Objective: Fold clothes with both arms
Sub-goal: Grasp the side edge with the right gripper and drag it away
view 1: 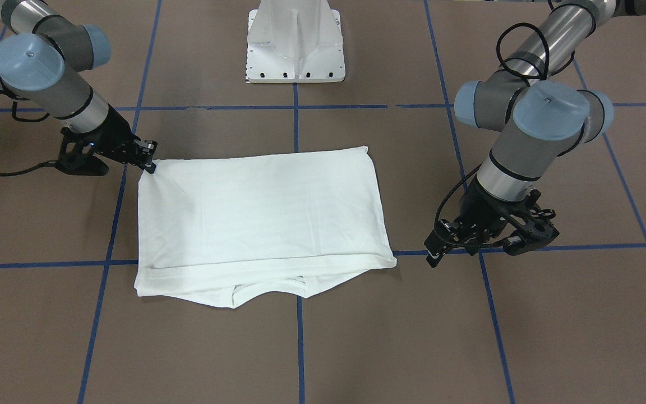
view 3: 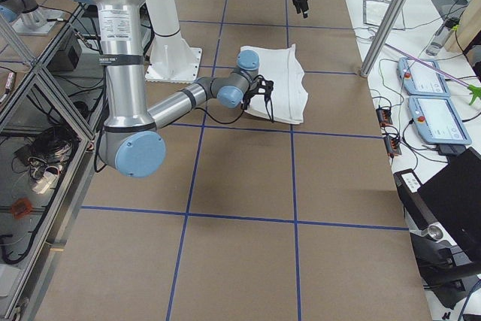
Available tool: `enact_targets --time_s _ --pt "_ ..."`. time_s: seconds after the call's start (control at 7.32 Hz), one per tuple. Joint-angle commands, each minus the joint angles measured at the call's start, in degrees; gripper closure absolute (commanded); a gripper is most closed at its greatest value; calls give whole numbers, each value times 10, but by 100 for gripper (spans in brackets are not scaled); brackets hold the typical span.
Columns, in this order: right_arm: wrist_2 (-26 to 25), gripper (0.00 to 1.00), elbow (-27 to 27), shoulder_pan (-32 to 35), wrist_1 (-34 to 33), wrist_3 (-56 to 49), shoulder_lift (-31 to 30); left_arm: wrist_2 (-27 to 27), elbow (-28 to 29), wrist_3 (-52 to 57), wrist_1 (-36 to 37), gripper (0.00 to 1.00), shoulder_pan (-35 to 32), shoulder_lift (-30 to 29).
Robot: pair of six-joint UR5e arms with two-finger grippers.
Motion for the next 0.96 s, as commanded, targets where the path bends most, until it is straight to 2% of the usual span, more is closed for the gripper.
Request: enact_targets --time_s 0.0,0.27,0.55,0.68,0.82 --pt "8 100 105 -76 0 6 -107 1 -4 0 0 0 -1 1" --pt "43 100 157 -172 1 7 -150 5 -9 -1 0 0 -1 2" --pt "43 100 169 -273 2 10 -153 6 -13 -1 0 0 -1 3" --pt "43 44 169 -296 3 11 -149 6 -14 -2 0 0 -1 2" --pt "42 0 174 -298 7 10 -142 5 -13 -2 -1 0 0 2"
